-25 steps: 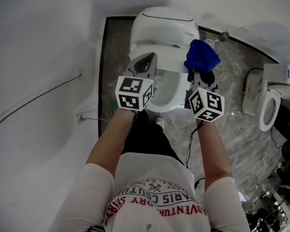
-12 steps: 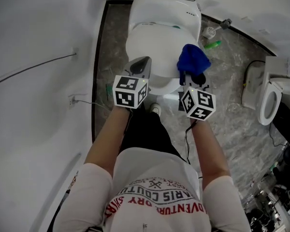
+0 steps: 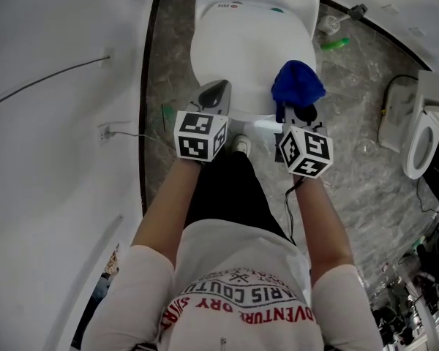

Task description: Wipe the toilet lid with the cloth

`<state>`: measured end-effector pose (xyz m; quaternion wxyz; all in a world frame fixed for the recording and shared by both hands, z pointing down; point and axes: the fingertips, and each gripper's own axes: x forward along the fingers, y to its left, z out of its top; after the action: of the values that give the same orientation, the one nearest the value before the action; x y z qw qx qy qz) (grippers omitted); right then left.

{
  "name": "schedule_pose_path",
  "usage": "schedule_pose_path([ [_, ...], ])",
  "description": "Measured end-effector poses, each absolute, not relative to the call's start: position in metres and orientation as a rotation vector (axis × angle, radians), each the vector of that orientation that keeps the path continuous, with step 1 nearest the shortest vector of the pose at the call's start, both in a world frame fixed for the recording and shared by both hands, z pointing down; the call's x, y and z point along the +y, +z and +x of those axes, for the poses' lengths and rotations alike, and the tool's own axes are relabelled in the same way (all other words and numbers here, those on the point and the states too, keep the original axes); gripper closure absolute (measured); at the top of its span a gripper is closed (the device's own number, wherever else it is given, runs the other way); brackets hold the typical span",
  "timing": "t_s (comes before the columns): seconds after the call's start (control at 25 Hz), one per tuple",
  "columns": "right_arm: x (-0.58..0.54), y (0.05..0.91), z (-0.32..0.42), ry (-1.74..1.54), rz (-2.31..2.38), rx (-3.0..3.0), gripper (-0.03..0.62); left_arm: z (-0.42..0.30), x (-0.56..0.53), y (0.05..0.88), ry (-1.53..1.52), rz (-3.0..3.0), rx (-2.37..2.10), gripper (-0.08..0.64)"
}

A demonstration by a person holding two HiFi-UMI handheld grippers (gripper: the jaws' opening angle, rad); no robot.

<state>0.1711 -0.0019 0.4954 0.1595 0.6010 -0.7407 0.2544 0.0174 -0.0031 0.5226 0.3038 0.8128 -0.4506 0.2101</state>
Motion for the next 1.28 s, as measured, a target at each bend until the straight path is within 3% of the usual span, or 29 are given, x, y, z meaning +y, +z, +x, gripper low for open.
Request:
schedule_pose_path([
  [1.28,0.048,0.708,0.15,0.96,1.5,-1.951,0.494,0.002,0.057,0.742,0.669,1.835,-1.117,0.554],
])
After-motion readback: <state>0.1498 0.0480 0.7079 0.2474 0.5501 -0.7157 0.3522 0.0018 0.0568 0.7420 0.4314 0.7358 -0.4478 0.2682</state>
